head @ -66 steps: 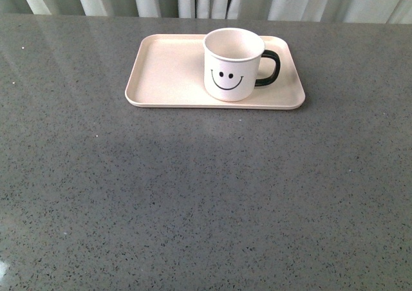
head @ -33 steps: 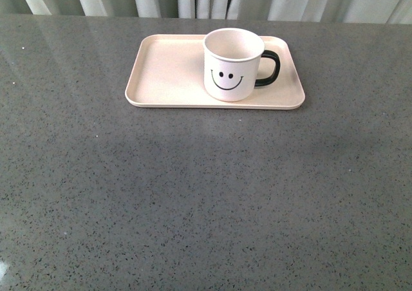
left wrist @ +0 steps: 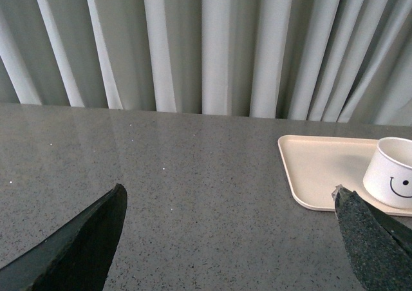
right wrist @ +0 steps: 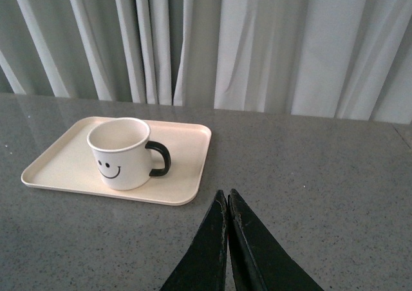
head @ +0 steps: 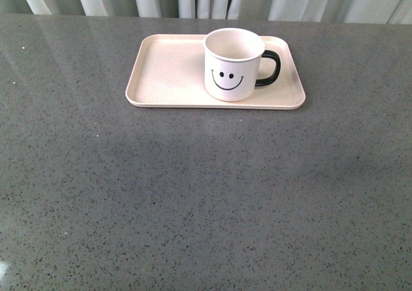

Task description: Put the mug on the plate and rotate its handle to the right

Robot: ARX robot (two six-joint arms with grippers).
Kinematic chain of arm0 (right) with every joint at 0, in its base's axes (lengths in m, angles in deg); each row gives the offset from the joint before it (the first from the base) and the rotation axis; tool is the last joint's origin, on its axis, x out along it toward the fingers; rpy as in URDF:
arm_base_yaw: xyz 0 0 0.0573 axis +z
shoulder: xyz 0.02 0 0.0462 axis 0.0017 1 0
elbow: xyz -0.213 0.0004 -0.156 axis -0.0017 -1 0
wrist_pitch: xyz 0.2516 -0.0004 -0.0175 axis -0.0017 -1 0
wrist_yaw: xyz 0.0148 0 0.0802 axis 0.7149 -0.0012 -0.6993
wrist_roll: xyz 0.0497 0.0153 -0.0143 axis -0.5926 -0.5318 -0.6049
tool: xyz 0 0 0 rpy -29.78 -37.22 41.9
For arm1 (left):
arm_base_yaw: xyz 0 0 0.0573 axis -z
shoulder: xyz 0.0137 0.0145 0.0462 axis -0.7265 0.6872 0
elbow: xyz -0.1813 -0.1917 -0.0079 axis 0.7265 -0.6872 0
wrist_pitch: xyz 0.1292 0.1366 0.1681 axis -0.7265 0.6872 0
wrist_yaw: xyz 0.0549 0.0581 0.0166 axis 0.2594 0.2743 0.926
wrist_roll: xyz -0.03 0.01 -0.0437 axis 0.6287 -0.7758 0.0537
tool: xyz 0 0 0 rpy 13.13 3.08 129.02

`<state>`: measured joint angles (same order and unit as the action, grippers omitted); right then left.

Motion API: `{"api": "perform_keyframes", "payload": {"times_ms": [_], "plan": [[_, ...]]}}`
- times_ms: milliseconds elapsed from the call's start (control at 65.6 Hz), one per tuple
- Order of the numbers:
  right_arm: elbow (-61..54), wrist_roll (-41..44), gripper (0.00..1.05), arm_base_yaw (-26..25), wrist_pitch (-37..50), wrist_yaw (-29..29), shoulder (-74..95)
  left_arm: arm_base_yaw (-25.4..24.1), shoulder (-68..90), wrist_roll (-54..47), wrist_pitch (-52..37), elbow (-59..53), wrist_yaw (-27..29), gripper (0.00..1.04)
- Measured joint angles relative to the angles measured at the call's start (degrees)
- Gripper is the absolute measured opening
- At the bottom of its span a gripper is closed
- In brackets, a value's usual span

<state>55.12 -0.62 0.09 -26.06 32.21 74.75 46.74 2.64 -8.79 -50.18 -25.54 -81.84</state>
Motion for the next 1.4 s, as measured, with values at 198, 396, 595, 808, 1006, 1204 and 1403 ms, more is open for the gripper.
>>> {"api": "perform_keyframes", "payload": {"times_ms": [198,396,595,808,1006,1204,1403], "plan": [[-0.04,0.0,0.02,0.0,-6.78,0.0,-7.39,0.0,-0.02,0.0,0.0,0.0,0.0,0.96],[-0.07,0.0,0.02,0.0,-13.66,0.0,-14.75,0.0,-0.02,0.0,0.0,0.0,0.0,0.96],[-0.07,0.0,0.02,0.0,-19.02,0.0,-20.28,0.0,0.0,0.0,0.0,0.0,0.0,0.96],[-0.07,0.0,0.02,0.0,-23.78,0.0,-25.05,0.0,-0.02,0.0,0.0,0.0,0.0,0.96],[-0.07,0.0,0.02,0.0,-27.08,0.02,-28.35,0.0,-0.02,0.0,0.0,0.0,0.0,0.96],[-0.07,0.0,0.02,0.0,-37.13,0.02,-38.03,0.0,-0.02,0.0,-0.02,0.0,0.0,0.96],[-0.07,0.0,0.13,0.0,-37.18,0.0,-38.18,0.0,-0.02,0.0,0.0,0.0,0.0,0.96]]}}
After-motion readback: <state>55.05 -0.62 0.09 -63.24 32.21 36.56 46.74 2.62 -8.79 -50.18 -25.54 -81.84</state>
